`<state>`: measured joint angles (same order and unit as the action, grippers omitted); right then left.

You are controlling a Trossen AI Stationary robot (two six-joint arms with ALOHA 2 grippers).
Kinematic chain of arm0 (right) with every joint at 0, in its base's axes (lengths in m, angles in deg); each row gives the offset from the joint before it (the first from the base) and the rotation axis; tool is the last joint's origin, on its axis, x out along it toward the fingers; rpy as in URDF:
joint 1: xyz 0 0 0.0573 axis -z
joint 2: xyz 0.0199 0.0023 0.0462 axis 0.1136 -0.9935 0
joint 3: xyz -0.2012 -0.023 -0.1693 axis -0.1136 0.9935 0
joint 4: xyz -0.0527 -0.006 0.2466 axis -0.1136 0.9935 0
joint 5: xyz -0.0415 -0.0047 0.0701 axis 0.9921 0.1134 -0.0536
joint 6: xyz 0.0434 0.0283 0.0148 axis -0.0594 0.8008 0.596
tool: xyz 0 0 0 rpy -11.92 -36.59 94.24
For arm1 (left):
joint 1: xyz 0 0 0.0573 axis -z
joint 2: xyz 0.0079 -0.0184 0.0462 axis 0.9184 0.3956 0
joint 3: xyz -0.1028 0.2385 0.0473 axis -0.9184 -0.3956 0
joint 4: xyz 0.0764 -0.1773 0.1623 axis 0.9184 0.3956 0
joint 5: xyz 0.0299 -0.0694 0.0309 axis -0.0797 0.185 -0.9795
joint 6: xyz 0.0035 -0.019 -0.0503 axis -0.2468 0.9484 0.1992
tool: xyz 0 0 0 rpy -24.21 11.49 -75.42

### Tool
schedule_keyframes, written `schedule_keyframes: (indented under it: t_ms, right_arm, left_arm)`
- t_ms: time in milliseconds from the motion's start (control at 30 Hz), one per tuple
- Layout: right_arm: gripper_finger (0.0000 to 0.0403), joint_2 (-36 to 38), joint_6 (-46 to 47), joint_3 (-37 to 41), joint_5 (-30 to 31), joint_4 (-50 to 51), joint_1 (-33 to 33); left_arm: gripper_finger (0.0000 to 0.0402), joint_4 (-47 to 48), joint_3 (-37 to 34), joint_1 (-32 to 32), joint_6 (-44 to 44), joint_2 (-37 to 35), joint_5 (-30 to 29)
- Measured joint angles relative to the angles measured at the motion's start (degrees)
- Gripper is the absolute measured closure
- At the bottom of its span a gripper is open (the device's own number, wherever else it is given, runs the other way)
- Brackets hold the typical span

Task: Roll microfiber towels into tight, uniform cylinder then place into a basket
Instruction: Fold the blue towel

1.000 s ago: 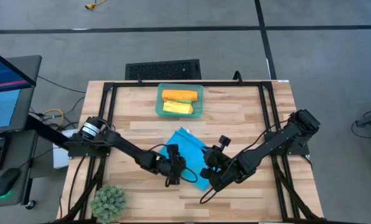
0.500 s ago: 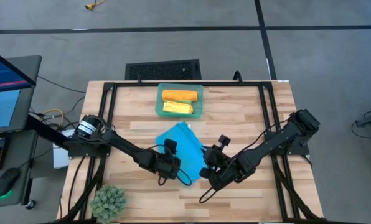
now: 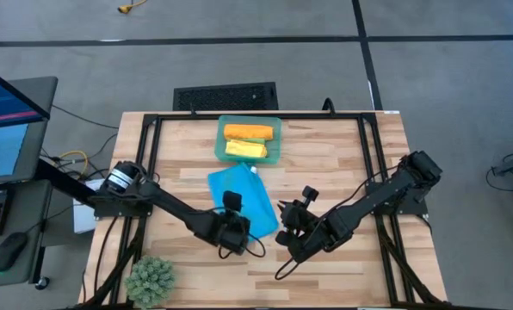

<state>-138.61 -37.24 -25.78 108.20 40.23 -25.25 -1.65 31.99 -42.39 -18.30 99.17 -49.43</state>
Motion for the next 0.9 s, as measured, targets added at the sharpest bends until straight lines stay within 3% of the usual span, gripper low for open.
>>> schedule_keyframes:
  t_ms: [133, 400, 900]
  right_arm:
    - [0.0337, 0.00, 0.00, 0.00, 0.00, 0.03, -0.07]
    - [0.0337, 0.00, 0.00, 0.00, -1.01, -0.03, -0.07]
    - [0.0337, 0.00, -0.09, -0.02, -1.03, 0.01, 0.04]
  left_arm:
    - [0.0194, -11.02, -1.06, 0.90, 1.86, -0.02, -2.84]
    - [0.0194, -31.11, -3.09, -2.16, 5.65, 0.24, -0.96]
    - [0.0194, -33.99, -4.86, -2.83, 10.61, 3.28, 2.39]
